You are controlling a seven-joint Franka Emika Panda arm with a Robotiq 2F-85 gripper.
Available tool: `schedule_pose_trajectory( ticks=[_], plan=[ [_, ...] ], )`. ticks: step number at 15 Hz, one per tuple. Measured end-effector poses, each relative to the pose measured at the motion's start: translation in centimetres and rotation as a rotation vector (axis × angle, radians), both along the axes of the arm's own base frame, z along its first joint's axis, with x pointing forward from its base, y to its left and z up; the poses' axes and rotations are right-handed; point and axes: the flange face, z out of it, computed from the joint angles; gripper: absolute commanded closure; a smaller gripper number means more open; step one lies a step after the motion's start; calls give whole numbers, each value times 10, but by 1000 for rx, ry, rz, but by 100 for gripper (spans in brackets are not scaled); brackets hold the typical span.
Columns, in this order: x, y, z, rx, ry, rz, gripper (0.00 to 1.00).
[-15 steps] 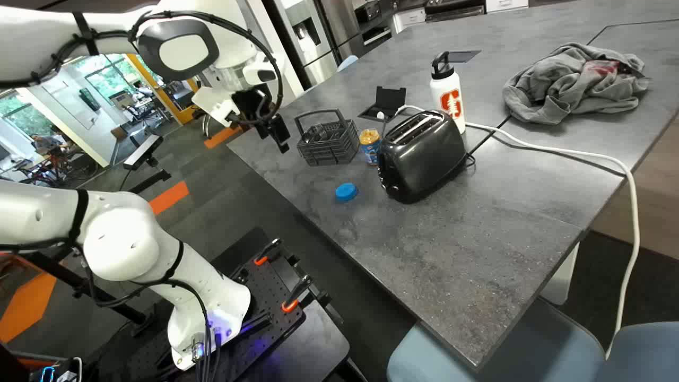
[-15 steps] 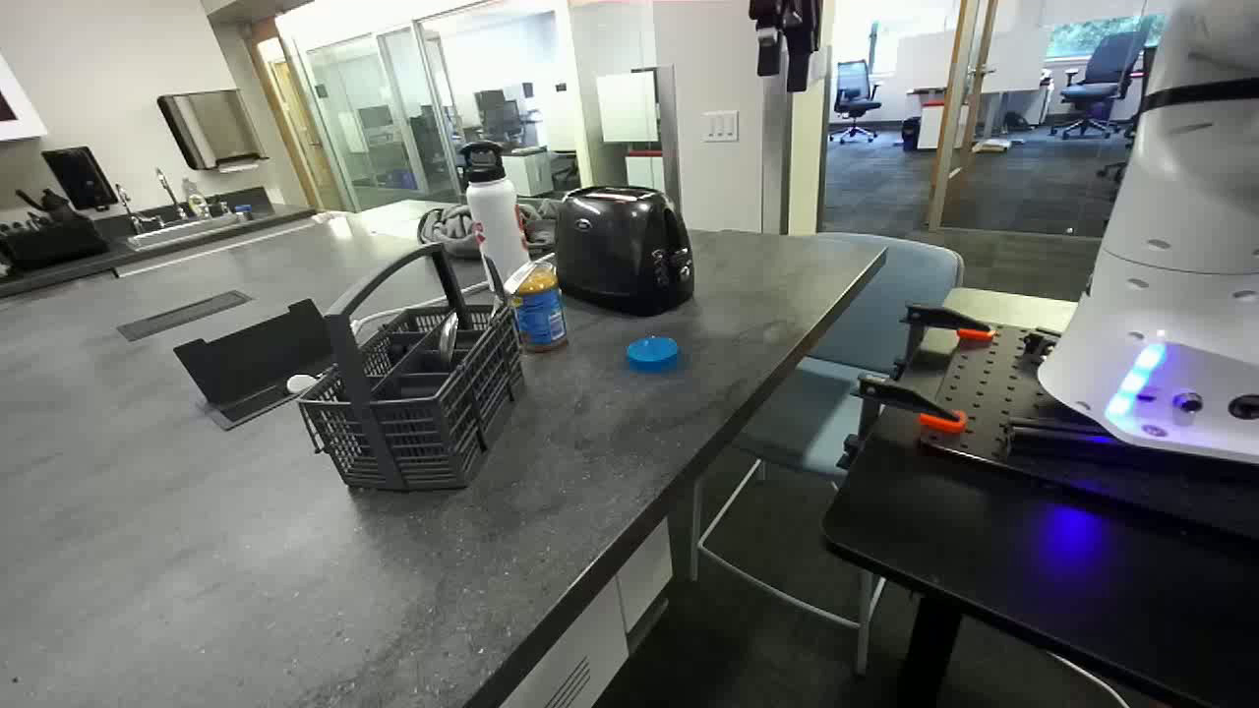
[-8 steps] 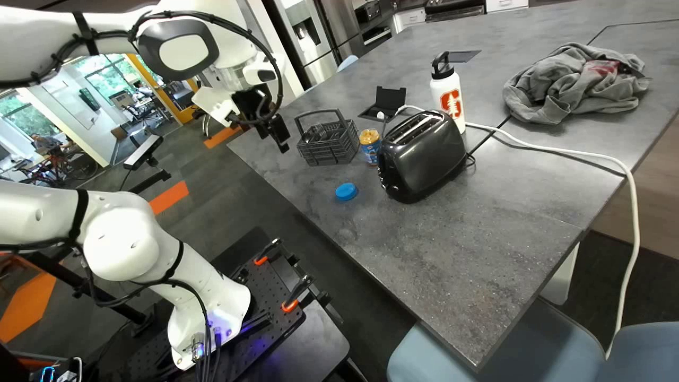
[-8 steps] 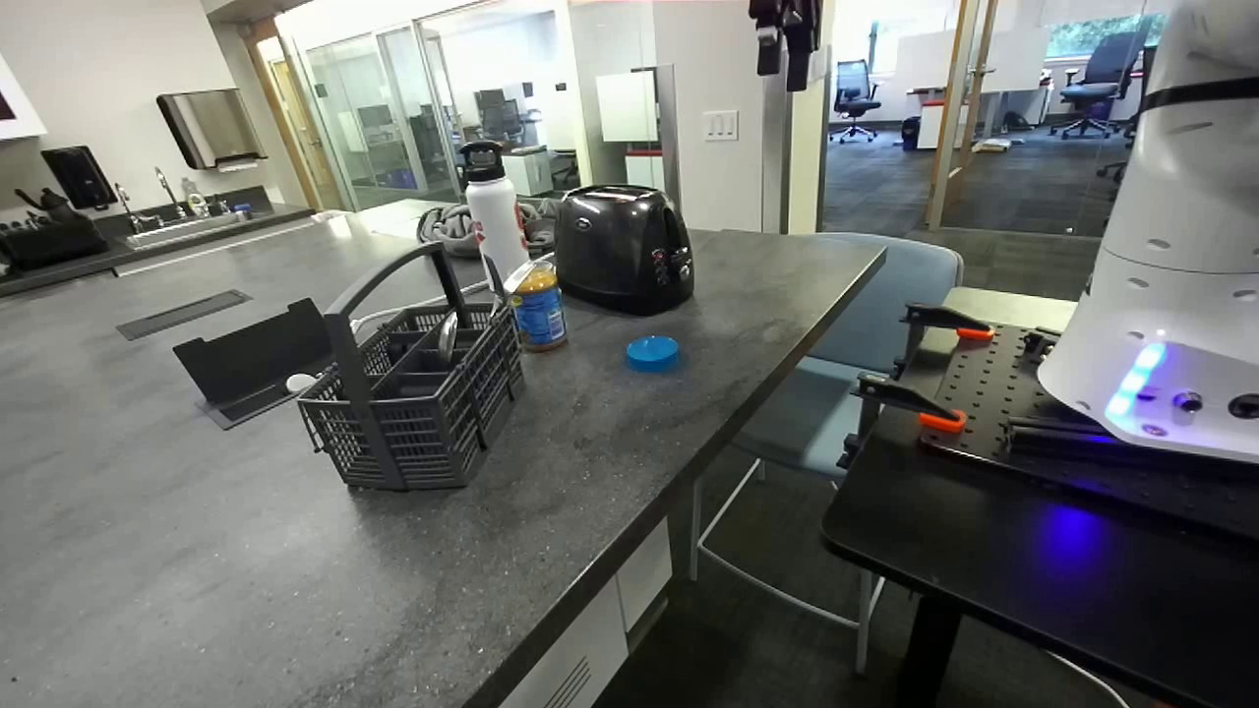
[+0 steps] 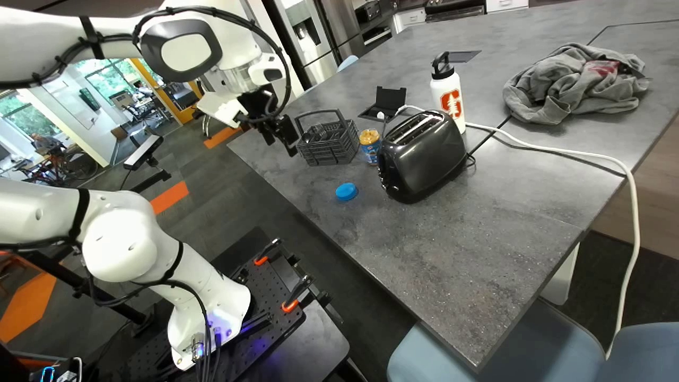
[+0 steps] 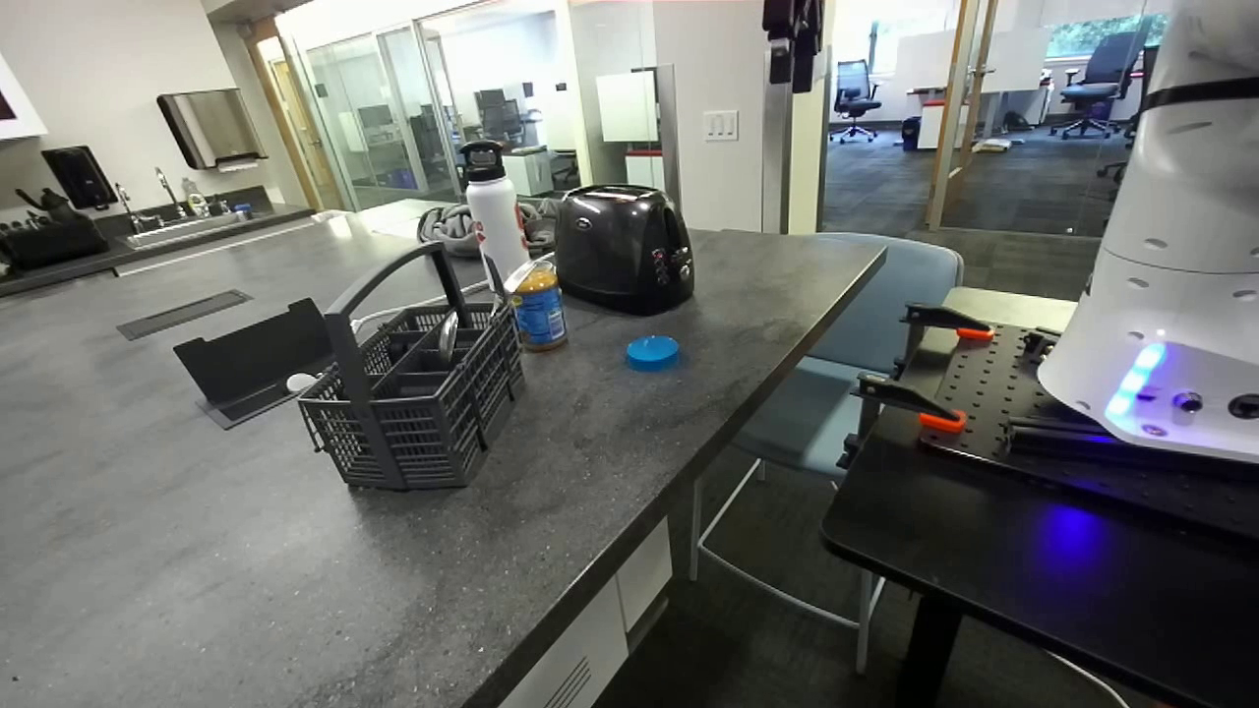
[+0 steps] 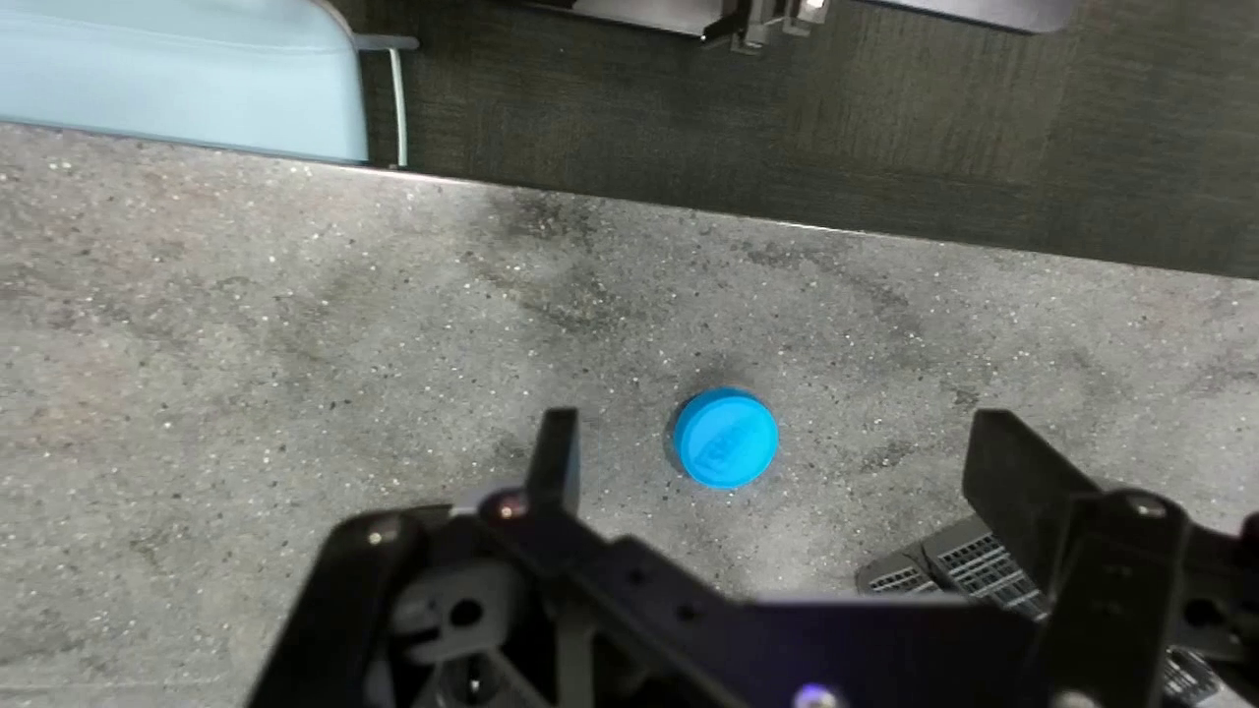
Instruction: Push the lever up on the toaster
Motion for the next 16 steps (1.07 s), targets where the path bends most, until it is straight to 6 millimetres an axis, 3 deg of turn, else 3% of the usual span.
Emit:
schedule_pose_trajectory(
  ticks=[6, 7, 9, 16],
  plan=[
    [25, -66, -32, -87, -119, 84, 0],
    [30, -75, -40, -98, -141, 90, 25],
    [40, -89, -59, -121, -167, 94, 32],
    [72, -95, -137, -199, -179, 91, 88]
  ],
)
